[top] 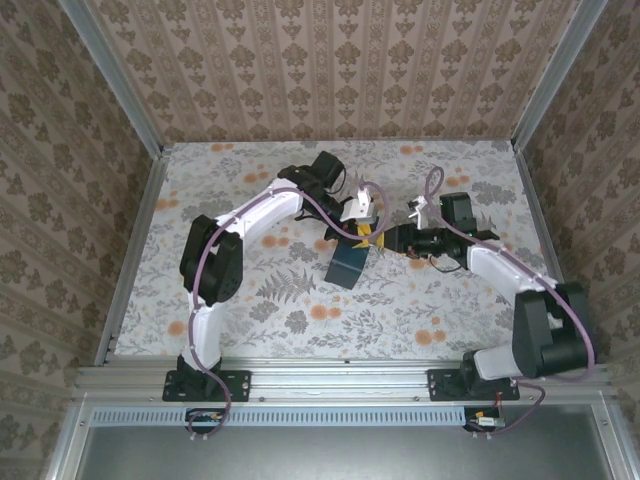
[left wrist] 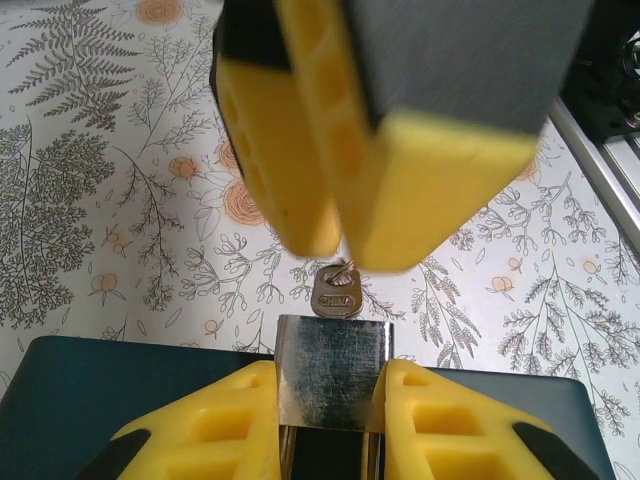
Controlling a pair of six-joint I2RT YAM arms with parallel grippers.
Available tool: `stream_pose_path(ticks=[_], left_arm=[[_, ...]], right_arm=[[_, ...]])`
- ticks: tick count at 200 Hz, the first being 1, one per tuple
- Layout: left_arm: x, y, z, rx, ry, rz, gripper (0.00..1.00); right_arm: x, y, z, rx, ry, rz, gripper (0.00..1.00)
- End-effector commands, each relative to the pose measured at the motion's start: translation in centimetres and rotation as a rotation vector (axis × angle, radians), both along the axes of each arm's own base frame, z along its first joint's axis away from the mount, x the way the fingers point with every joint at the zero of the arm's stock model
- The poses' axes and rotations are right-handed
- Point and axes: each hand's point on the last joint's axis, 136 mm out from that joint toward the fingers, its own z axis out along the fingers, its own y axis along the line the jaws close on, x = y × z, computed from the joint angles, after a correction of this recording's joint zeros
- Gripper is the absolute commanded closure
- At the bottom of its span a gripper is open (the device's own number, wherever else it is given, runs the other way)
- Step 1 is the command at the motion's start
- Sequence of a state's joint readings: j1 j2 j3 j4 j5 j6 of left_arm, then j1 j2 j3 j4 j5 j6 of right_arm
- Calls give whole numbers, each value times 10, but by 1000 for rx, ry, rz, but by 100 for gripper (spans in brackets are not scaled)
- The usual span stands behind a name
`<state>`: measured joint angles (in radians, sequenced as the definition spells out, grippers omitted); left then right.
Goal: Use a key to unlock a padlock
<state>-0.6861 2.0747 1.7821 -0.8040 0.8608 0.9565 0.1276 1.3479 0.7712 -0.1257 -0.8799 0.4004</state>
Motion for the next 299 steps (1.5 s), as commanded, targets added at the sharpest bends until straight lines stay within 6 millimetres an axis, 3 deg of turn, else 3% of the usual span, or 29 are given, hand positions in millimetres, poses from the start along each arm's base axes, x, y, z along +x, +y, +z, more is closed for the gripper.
stream_pose_path(ticks=[1, 32, 51, 69, 98, 173, 239, 299], left_arm=[[-6, 10, -9, 41, 55, 8, 78], [-1, 19, -7, 32, 62, 27, 78], [3, 25, -4, 11, 58, 40, 78], [6, 30, 2, -18, 68, 47, 78], [3, 37, 5, -26, 92, 32, 79], [4, 44, 9, -65, 100, 16, 80], [8, 47, 9, -72, 105, 25, 79], [17, 47, 19, -99, 107, 65, 68]], right_arm=[[-3, -13, 19, -92, -179, -33, 55], [-11, -15, 35, -121, -271, -18, 60], [-10, -14, 19, -228, -360, -20, 61], [-14, 6, 6, -276, -533, 53, 60], [-7, 18, 9, -365, -737, 94, 57], [3, 27, 4, -582, -977, 313, 54], [27, 44, -9, -686, -1188, 392, 57], [28, 49, -3, -724, -1263, 402, 61]])
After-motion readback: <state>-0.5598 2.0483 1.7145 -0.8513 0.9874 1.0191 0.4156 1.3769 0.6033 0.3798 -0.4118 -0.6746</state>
